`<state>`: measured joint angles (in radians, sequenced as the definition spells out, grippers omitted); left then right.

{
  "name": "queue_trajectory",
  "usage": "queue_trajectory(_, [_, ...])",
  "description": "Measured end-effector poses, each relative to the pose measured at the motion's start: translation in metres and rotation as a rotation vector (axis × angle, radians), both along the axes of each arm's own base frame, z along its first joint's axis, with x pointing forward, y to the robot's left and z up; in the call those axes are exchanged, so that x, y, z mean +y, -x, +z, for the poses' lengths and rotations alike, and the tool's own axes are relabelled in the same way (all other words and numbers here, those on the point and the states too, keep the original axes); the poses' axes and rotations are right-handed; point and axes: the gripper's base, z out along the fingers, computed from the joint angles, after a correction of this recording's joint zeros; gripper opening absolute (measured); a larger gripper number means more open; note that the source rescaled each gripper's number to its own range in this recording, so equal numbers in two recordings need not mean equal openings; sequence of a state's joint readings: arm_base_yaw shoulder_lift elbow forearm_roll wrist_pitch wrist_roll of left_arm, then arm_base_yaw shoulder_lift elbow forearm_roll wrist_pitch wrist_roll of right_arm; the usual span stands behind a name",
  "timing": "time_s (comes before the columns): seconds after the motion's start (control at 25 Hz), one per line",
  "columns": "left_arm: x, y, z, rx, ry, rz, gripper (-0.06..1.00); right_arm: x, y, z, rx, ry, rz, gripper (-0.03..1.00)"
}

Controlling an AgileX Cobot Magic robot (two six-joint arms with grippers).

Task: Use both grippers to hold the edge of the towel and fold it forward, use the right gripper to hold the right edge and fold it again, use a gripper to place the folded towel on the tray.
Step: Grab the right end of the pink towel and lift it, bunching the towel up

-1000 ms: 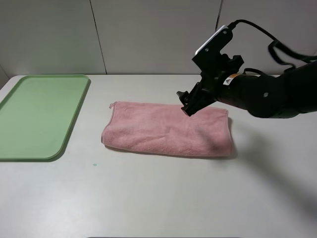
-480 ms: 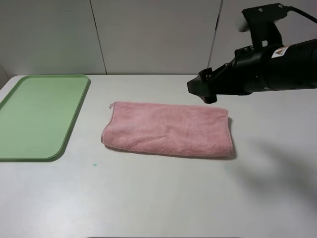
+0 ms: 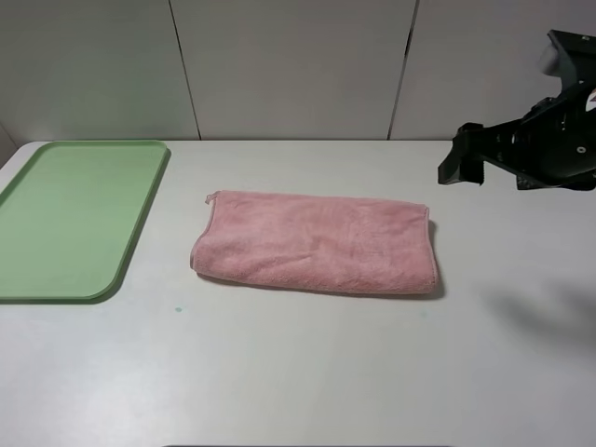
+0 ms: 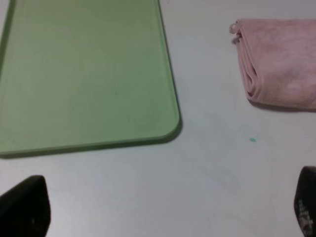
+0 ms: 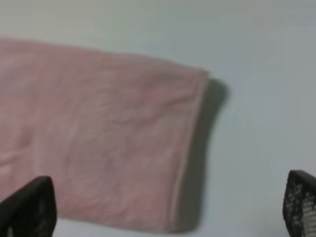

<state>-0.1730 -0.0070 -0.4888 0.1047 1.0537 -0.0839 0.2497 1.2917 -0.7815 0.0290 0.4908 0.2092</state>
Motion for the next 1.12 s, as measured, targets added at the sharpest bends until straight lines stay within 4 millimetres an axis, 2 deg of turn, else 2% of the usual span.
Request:
queue_trajectory(0.28, [0.0,0.0,0.0,0.0,0.0,0.0,1.0,0.001,-0.016,-0.037,0.14,0.014,-0.071,1.0])
queue_trajectory(0.68, [0.0,0.0,0.0,0.0,0.0,0.0,1.0,0.008,-0.036,-0.081,0.214,-0.024,-0.114,1.0])
queue_trajectory(0.88, [0.0,0.0,0.0,0.0,0.0,0.0,1.0,0.01,-0.042,-0.108,0.281,-0.022,-0.133,1.0])
queue_trajectory(1.12, [0.0,0.0,0.0,0.0,0.0,0.0,1.0,0.011,-0.044,-0.129,0.331,-0.016,-0.147,1.0])
